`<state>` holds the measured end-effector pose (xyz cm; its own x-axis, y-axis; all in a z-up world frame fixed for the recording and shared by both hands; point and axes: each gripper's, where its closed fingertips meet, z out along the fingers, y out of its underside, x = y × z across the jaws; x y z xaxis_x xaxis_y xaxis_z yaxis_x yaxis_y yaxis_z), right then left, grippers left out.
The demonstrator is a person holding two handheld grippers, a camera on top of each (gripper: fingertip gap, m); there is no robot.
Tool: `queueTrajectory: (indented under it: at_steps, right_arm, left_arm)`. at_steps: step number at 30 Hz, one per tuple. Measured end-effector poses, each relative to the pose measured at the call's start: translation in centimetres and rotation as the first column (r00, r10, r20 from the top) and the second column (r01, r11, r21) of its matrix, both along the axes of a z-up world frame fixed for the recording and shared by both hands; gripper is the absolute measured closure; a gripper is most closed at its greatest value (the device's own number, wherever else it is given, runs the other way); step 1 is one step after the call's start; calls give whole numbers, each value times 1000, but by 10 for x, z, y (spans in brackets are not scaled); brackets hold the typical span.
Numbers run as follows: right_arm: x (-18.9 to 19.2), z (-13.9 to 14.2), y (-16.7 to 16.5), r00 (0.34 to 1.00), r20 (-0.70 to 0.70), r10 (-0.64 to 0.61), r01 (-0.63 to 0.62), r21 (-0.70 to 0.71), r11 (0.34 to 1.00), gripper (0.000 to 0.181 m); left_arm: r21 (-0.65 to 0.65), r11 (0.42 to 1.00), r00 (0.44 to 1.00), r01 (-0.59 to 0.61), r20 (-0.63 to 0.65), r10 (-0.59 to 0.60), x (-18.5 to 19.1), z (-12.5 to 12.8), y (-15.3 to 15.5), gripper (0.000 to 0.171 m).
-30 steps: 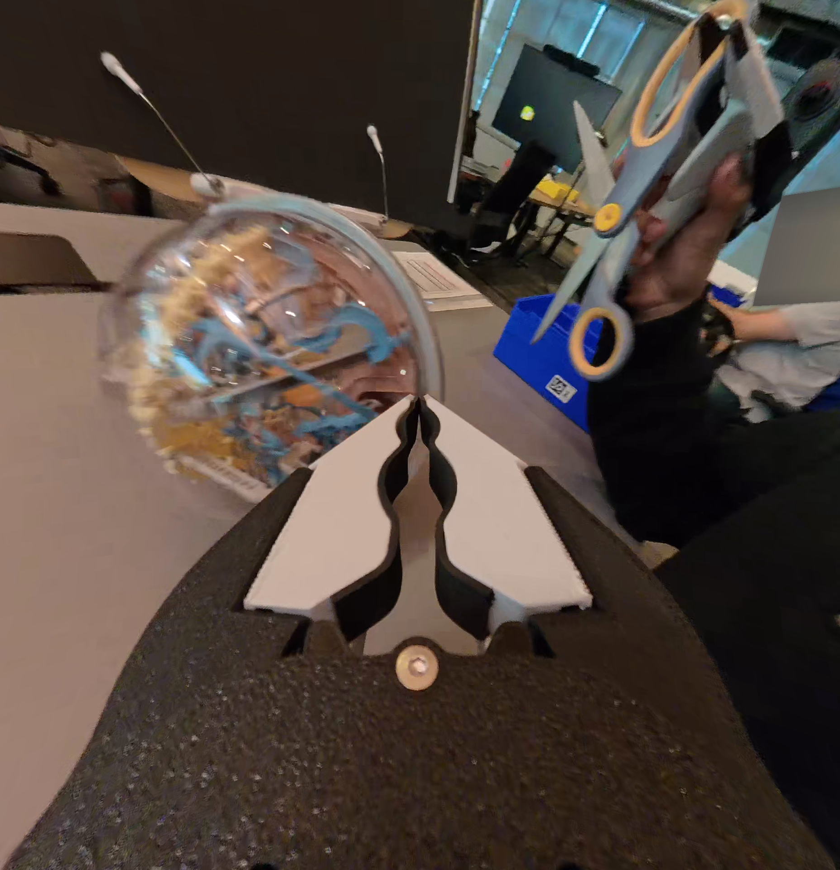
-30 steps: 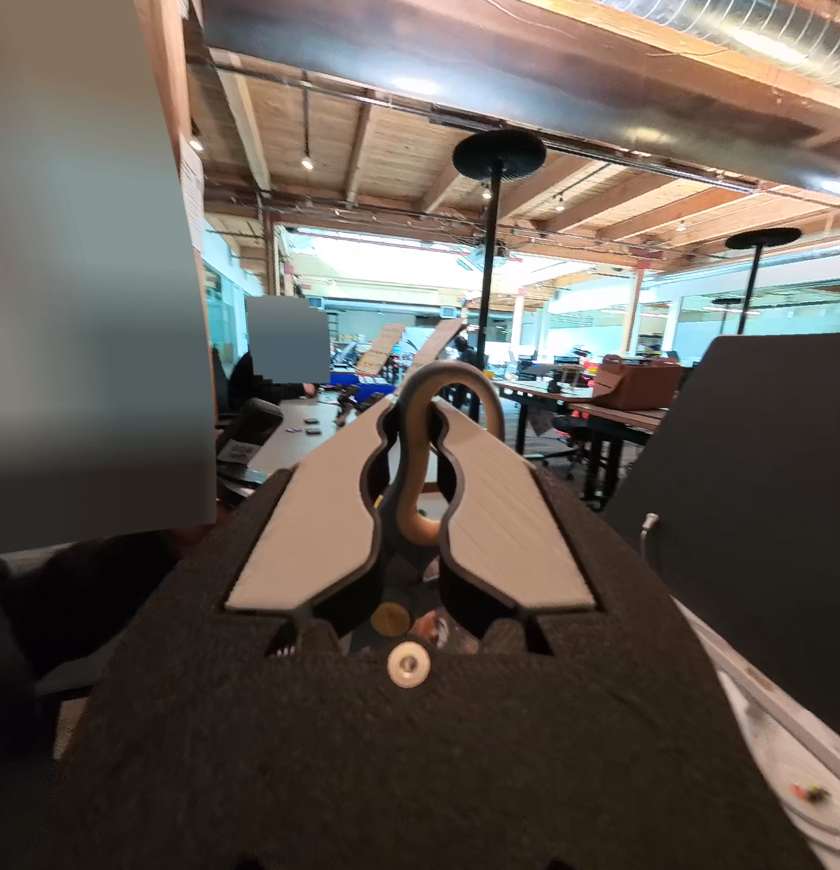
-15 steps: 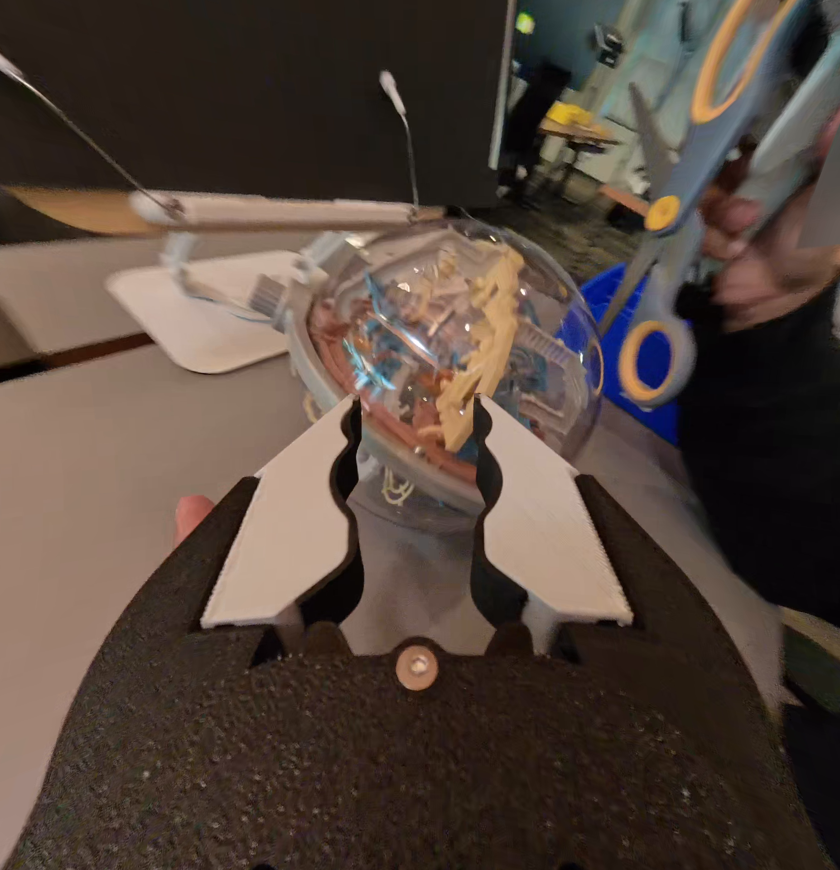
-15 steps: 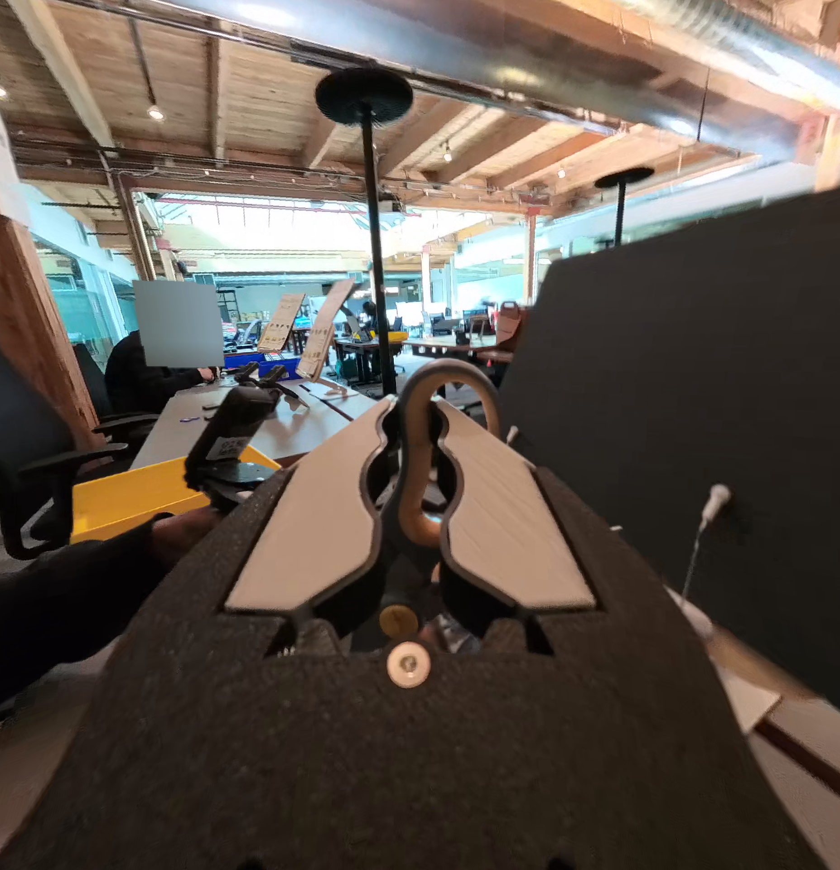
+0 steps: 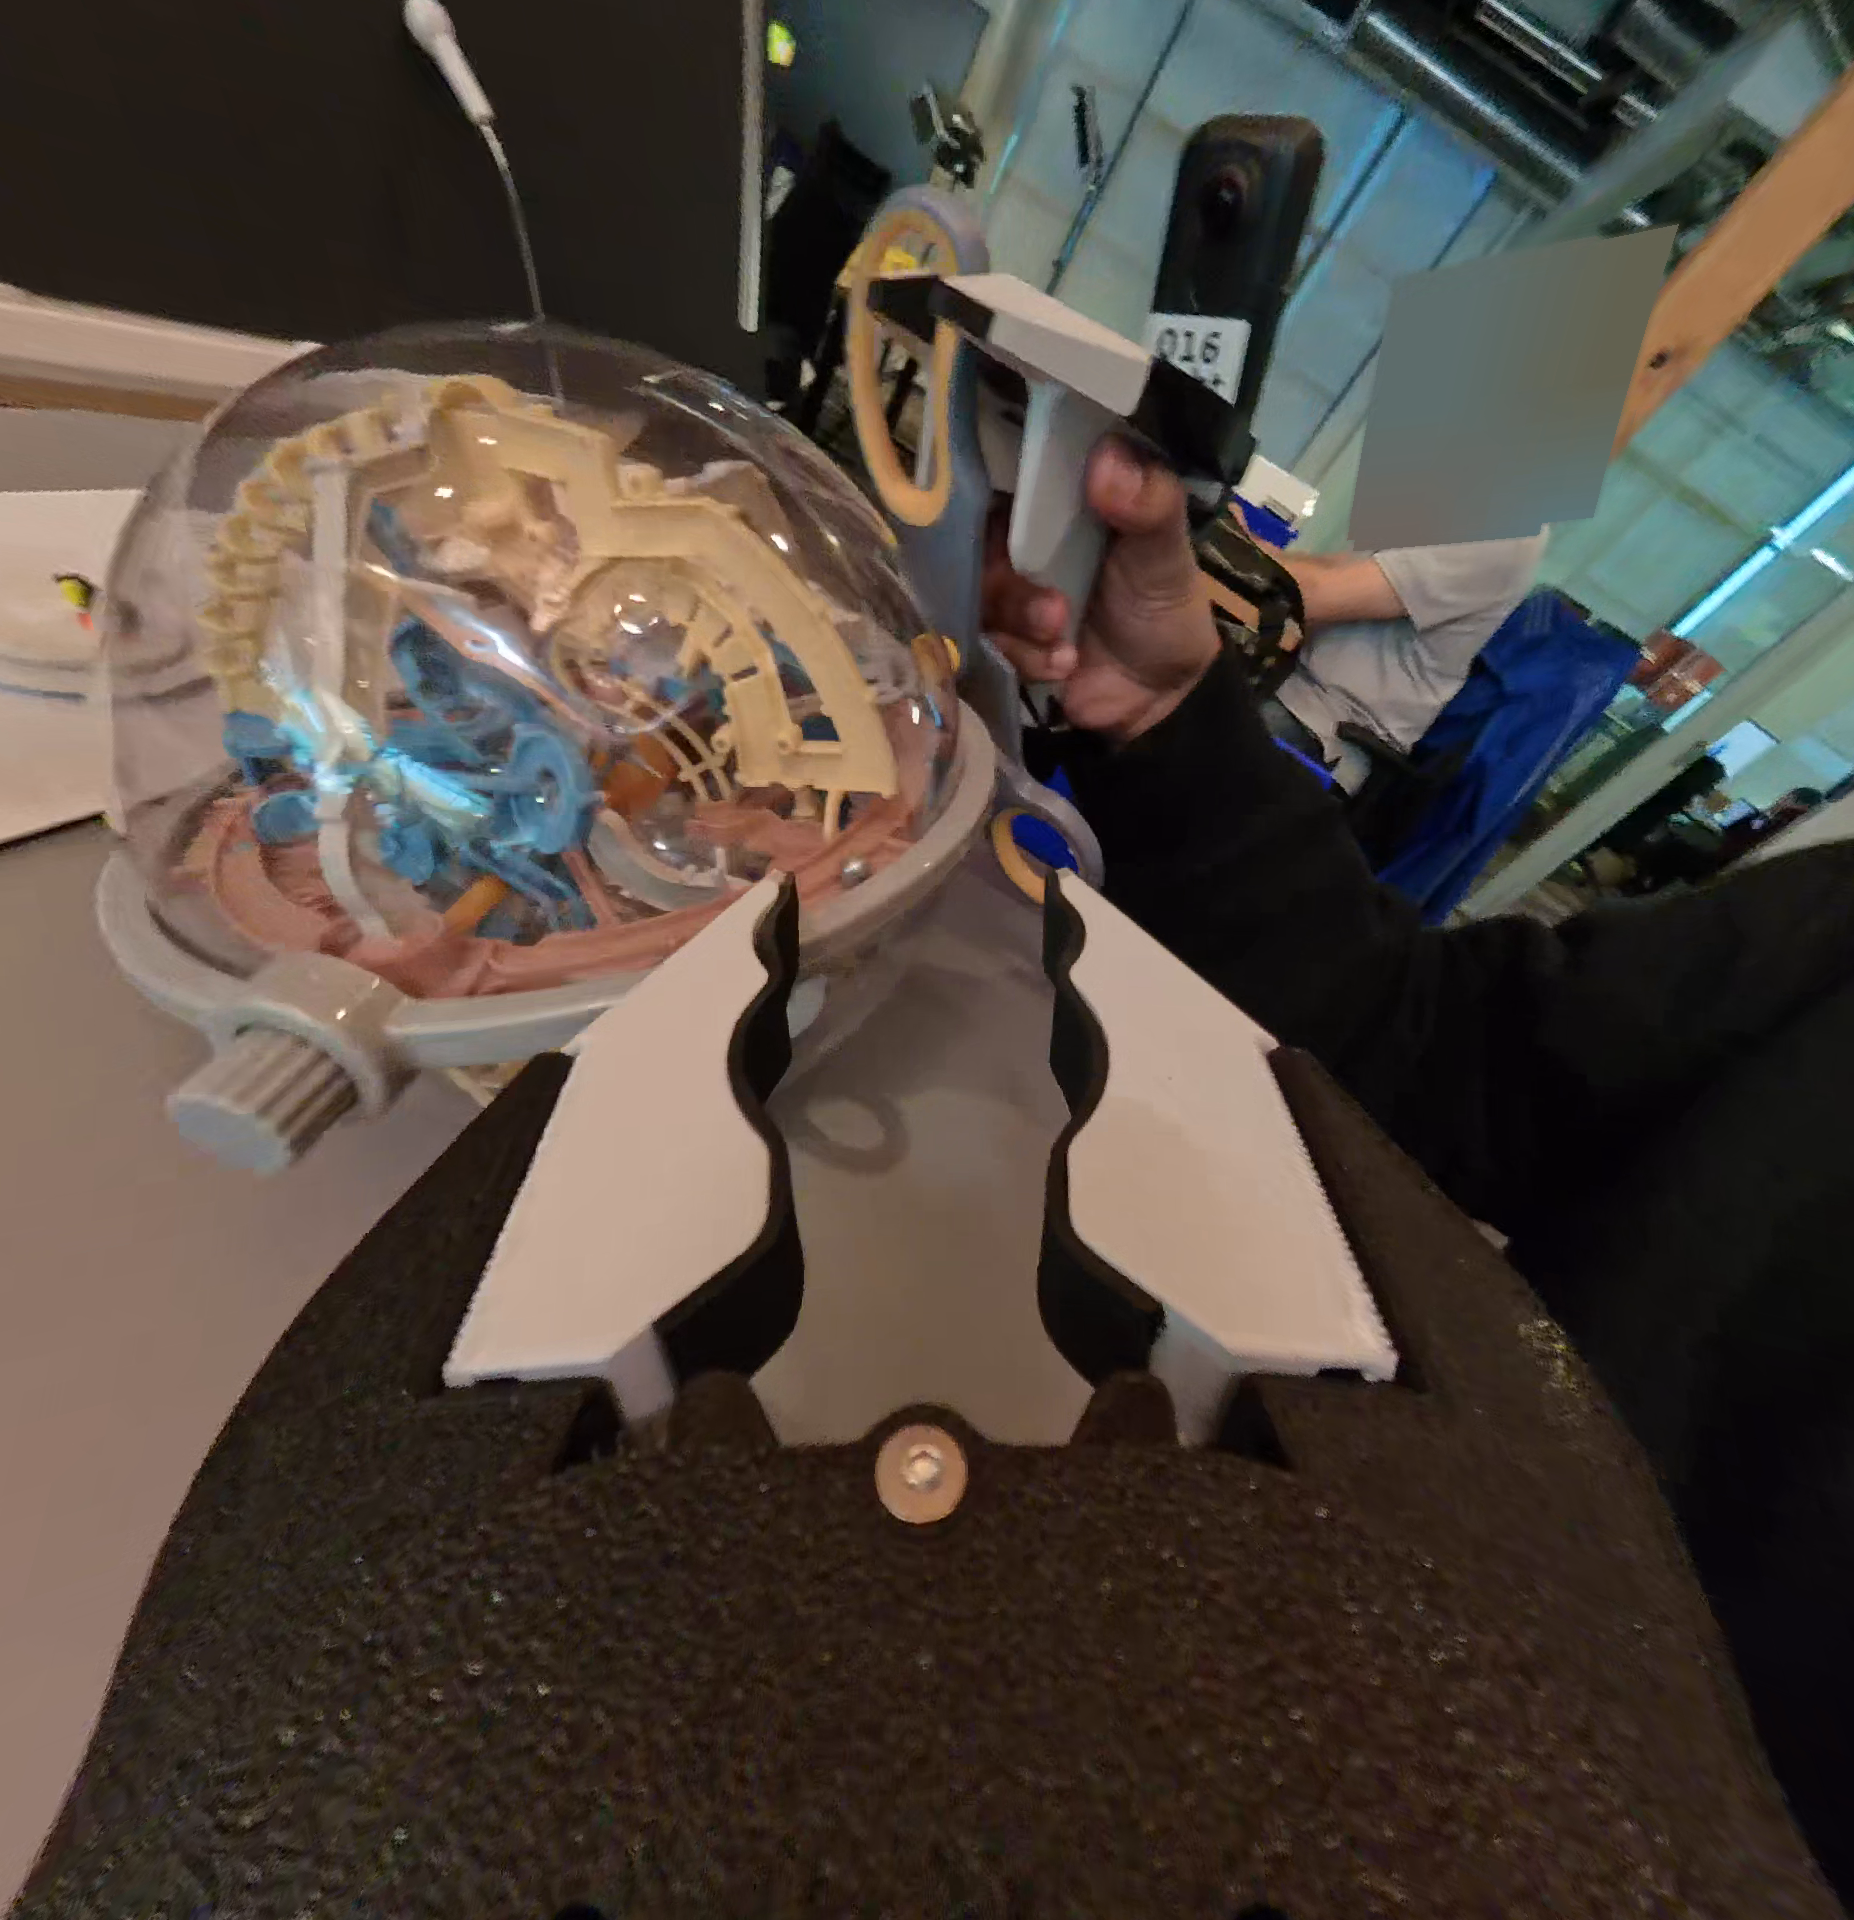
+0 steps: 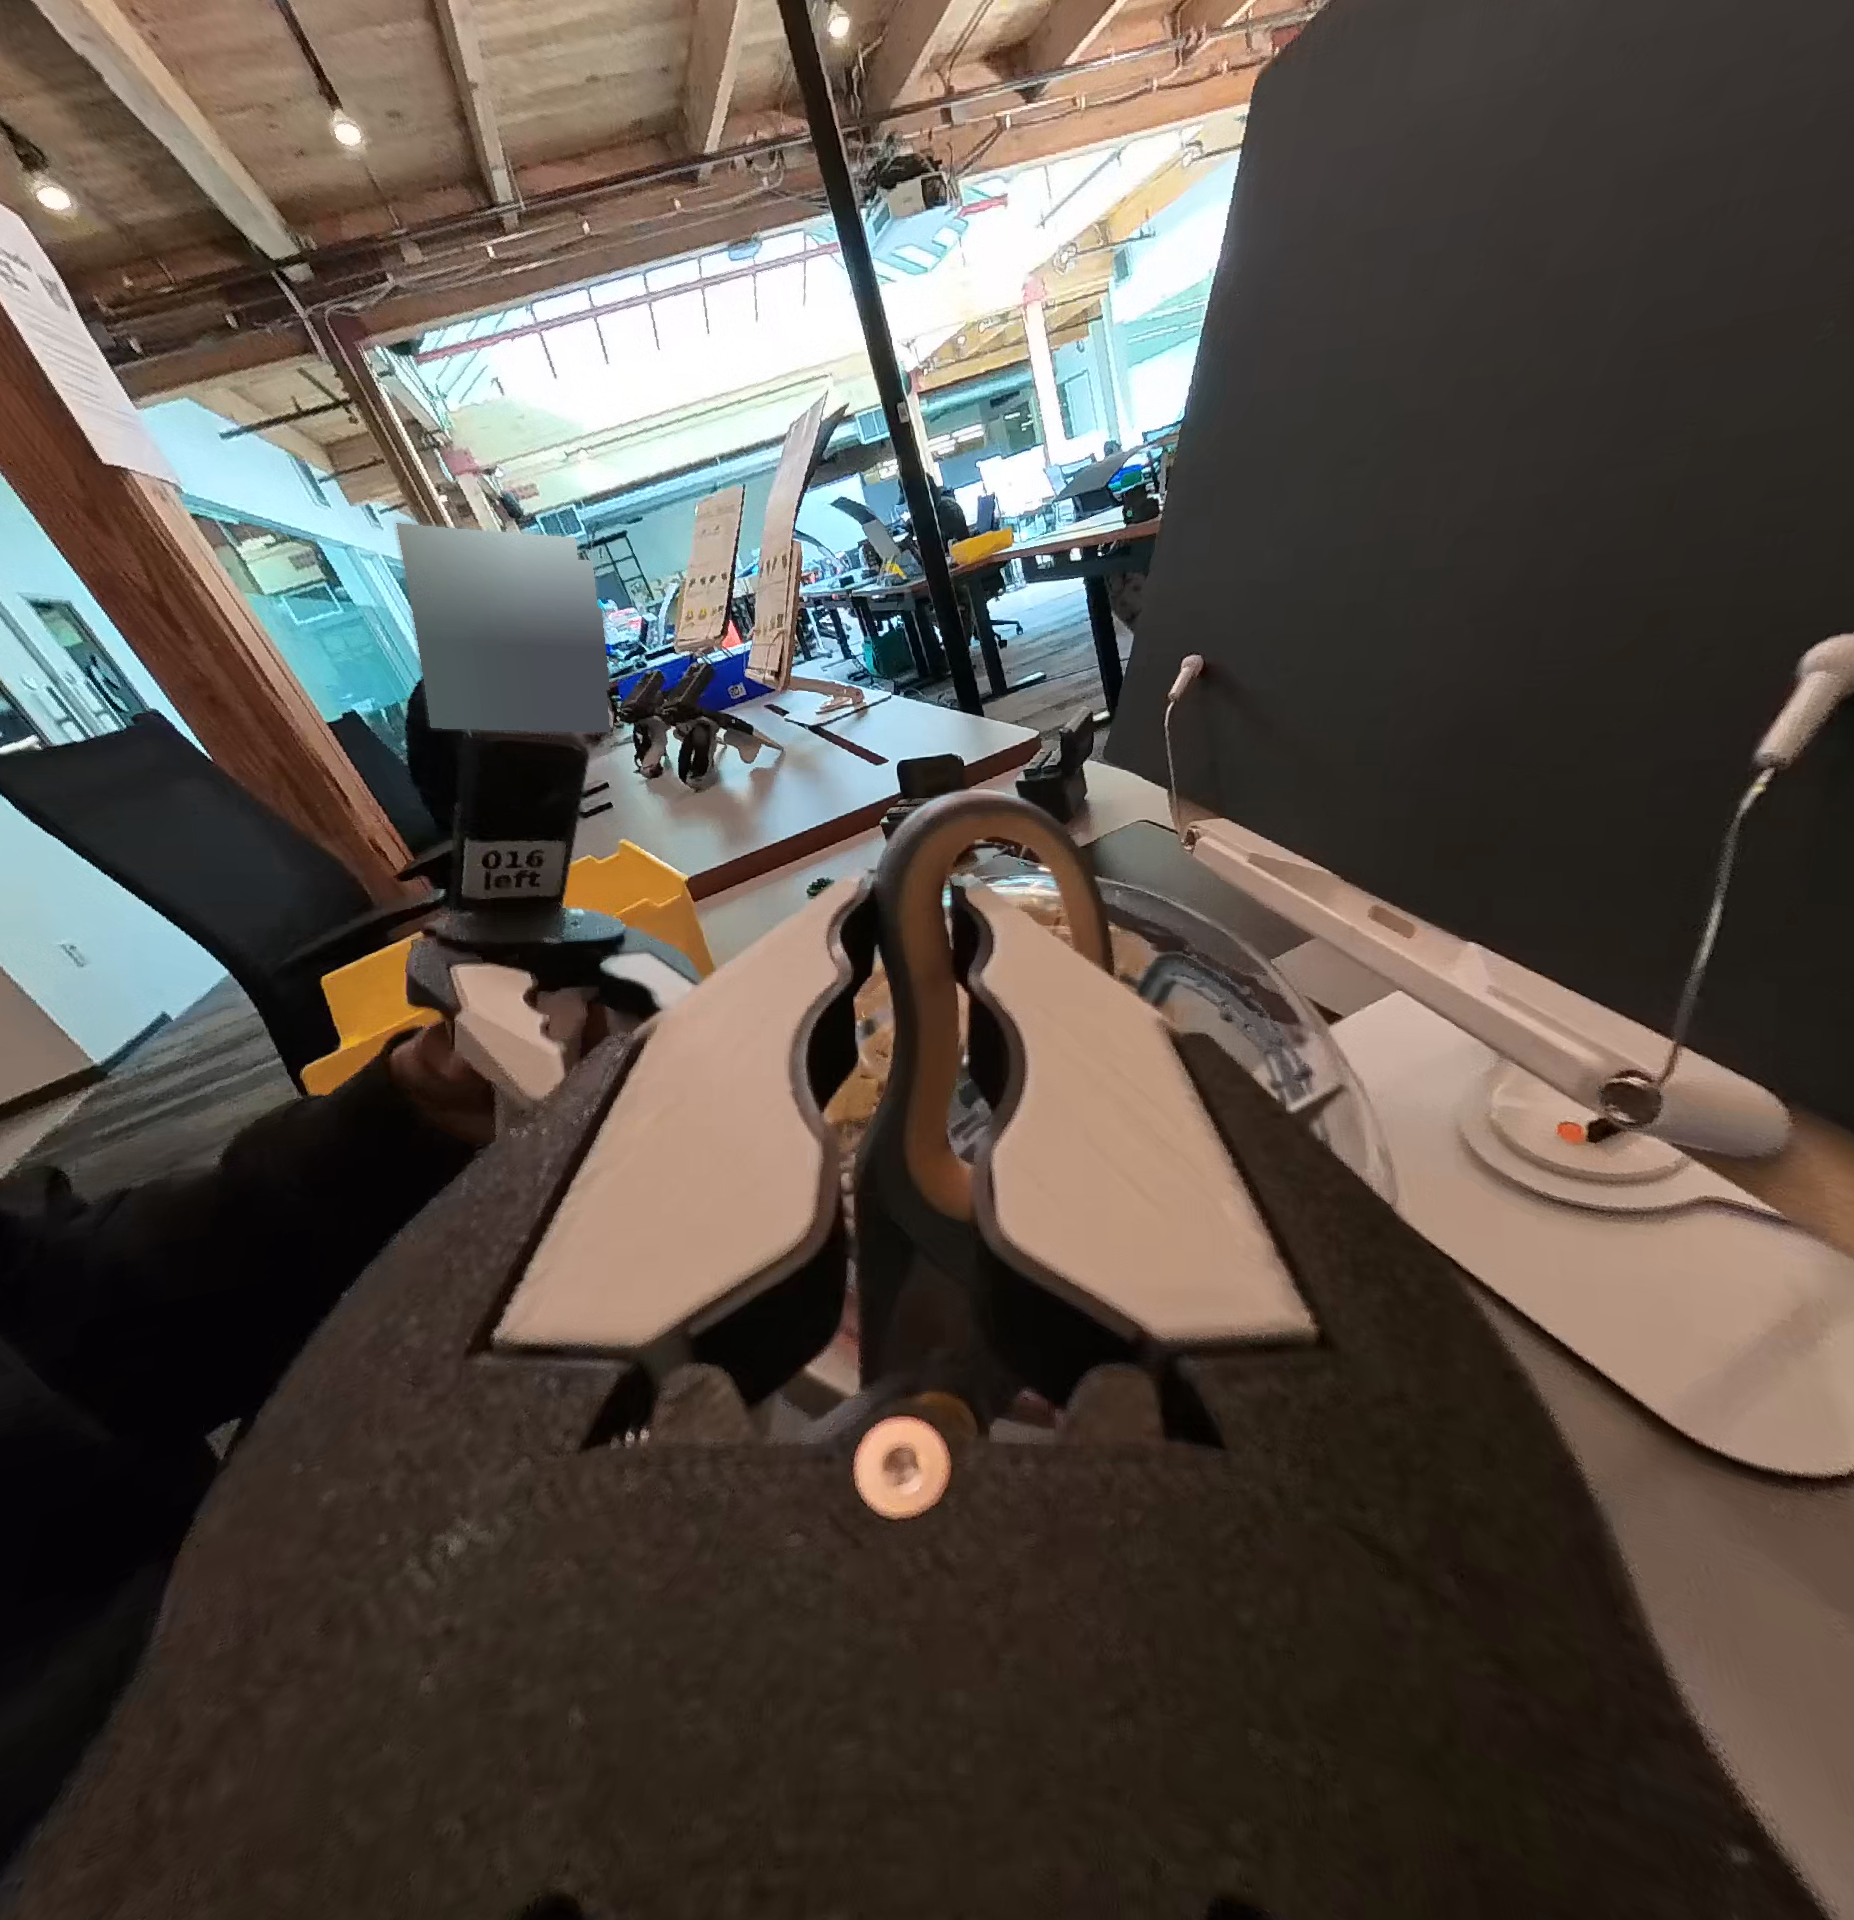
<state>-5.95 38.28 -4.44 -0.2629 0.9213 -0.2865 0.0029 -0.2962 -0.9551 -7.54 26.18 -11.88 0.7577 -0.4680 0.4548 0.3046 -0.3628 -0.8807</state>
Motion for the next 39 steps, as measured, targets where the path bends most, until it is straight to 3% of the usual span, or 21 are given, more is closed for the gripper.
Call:
queueTrajectory:
  at_steps: [7, 10, 13, 16, 18, 20, 24, 26, 29, 35, 39]
  right_arm:
    - [-8, -8, -15, 999, 36, 37, -36, -6, 999, 169]
    - [-11, -15, -20, 996, 70, 46, -47, 12, 999, 169]
    - [-14, -20, -22, 995, 81, 56, -57, 11, 998, 169]
    - [-14, -23, -22, 993, 108, 51, -55, 33, 998, 169]
    - [-15, -26, -24, 991, 122, 46, -54, 62, 997, 169]
    - [-14, -23, -26, 993, 113, 44, -52, 68, 996, 169]
    - [-11, -24, -21, 992, 122, 38, -46, 61, 997, 169]
    - [-12, -28, -19, 990, 133, 39, -46, 54, 997, 169]
    - [-13, -33, -19, 988, 149, 39, -48, 52, 997, 169]
    - [-20, -53, -26, 969, 244, 37, -66, 112, 992, 169]
    - [-23, -57, -33, 966, 250, 68, -93, 91, 991, 169]
  left_arm:
    - [26, 1000, 999, -11, 34, 10, 3, -2, -11, 123]
    - [20, 1000, 1000, 5, -20, -5, 1, -7, -23, 122]
    - [28, 988, 969, -149, -193, 151, -47, -16, -22, 122]
    - [-6, 920, 840, -393, -408, 356, -127, -49, -13, 122]
    - [-122, 929, 867, -349, -418, 270, -135, -77, -10, 121]
    - [-145, 944, 892, -296, -396, 219, -129, -84, -7, 124]
    - [-188, 968, 875, -164, -481, 55, -106, -91, -14, 126]
    - [-234, 972, 904, -14, -418, -87, -84, -86, -27, 125]
    - [-242, 966, 933, 89, -320, -166, -65, -79, -38, 124]
    - [-388, 922, 889, -8, -425, -171, -55, -127, -52, 123]
    - [-407, 913, 894, -8, -411, -176, -48, -136, -59, 123]
